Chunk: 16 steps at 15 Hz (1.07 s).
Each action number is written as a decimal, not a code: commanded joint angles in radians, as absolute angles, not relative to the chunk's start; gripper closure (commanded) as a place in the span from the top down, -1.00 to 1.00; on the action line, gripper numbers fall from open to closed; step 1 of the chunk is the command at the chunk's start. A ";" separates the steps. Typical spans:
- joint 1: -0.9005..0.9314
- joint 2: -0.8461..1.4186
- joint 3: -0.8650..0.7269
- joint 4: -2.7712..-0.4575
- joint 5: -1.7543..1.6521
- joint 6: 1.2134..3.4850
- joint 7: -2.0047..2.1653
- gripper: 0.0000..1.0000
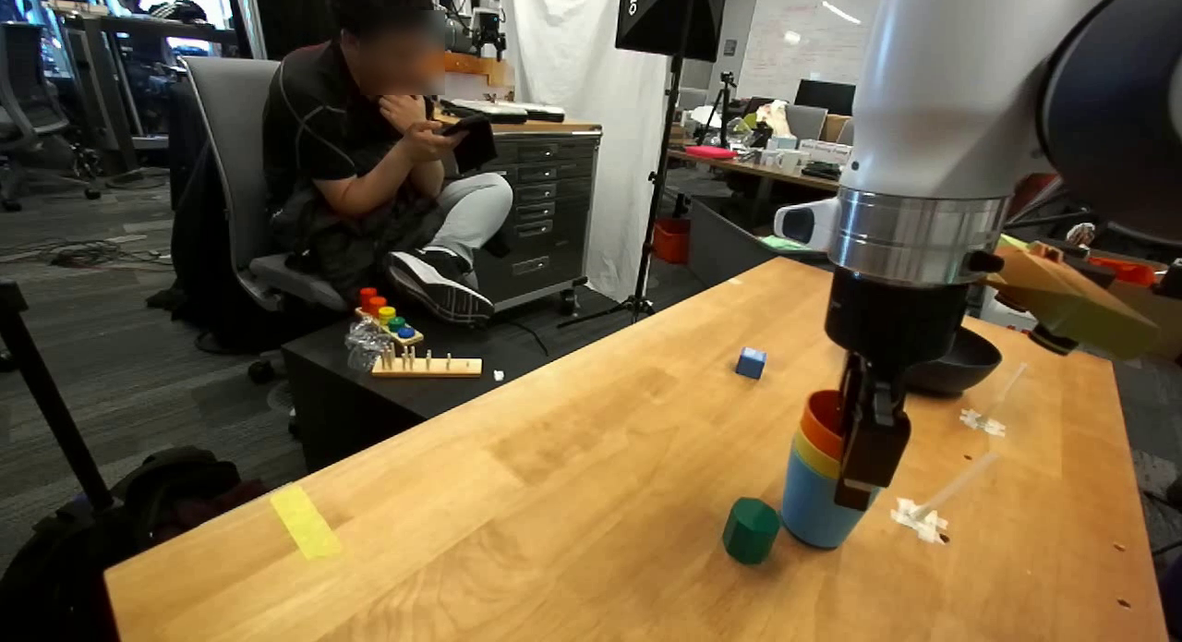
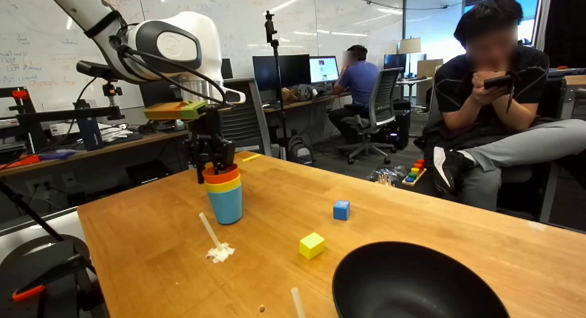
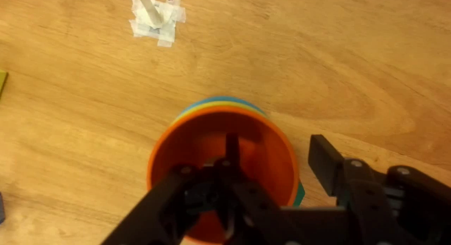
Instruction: Put the orange cup in the yellow cup then put the yellow cup in the blue cup
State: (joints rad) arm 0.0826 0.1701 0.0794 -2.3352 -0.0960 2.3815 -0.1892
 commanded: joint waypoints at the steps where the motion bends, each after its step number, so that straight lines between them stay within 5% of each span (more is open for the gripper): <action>1: 0.087 0.174 0.085 -2.326 -0.118 2.390 -0.178 0.75; 3: 0.084 0.156 0.083 -2.343 -0.126 2.382 -0.189 1.00; 16: 0.060 -0.182 0.059 -2.550 -0.107 2.319 -0.279 1.00</action>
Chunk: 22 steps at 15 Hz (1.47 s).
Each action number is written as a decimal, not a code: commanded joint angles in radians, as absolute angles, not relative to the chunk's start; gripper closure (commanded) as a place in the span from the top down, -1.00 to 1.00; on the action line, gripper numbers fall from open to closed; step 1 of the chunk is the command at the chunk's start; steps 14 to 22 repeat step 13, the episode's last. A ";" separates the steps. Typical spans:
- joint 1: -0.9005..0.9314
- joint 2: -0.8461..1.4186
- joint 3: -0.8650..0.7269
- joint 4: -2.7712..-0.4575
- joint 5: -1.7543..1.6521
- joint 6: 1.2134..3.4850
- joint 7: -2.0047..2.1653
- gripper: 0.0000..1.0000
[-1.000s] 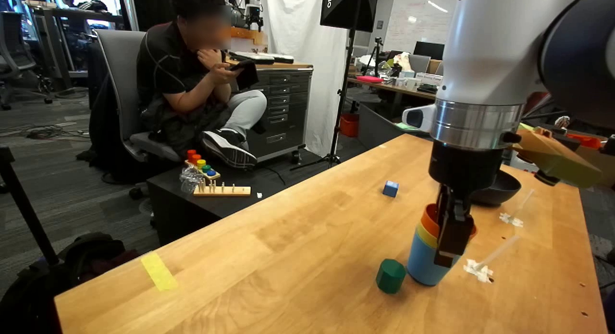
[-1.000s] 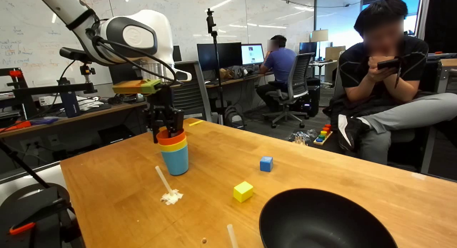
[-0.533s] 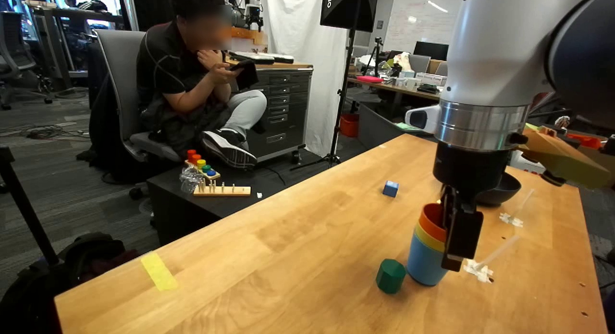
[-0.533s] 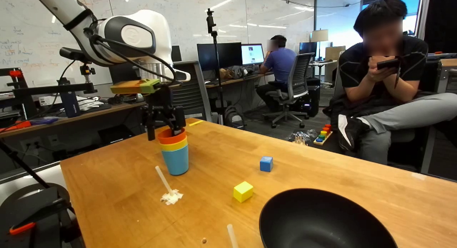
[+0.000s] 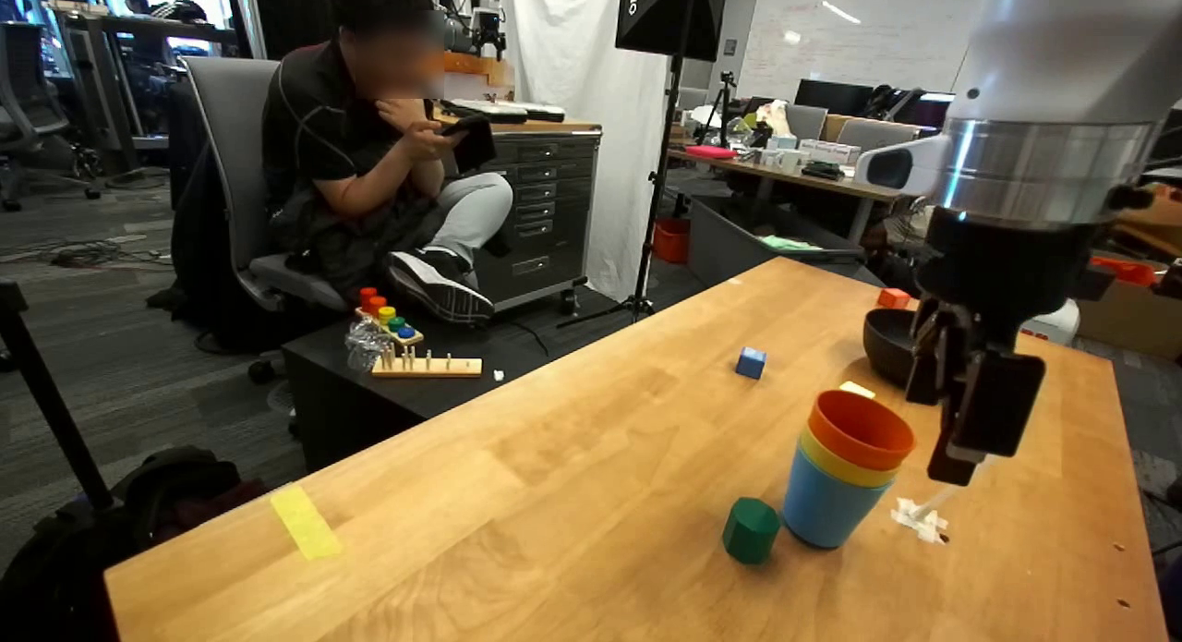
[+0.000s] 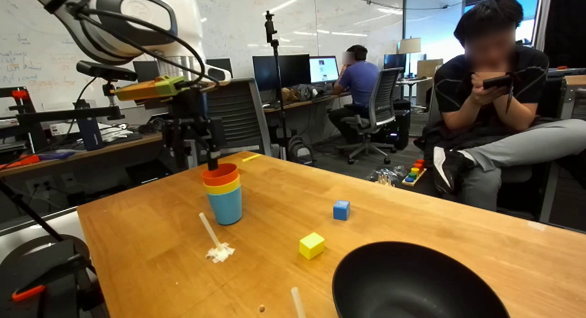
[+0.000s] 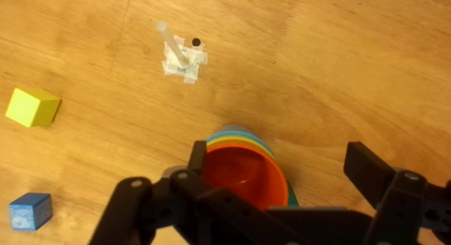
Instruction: Put the orange cup in the yellow cup then put the yellow cup in the blue cup
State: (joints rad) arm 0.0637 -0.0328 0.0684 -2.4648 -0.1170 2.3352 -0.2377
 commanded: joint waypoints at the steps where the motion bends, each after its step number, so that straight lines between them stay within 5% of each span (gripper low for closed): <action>1: 0.063 -0.221 0.054 -2.566 -0.098 2.314 -0.291 1.00; 8: 0.064 -0.397 -0.009 -2.576 -0.066 2.113 -0.356 1.00; 22: 0.068 -0.375 -0.009 -2.568 -0.088 2.127 -0.328 1.00</action>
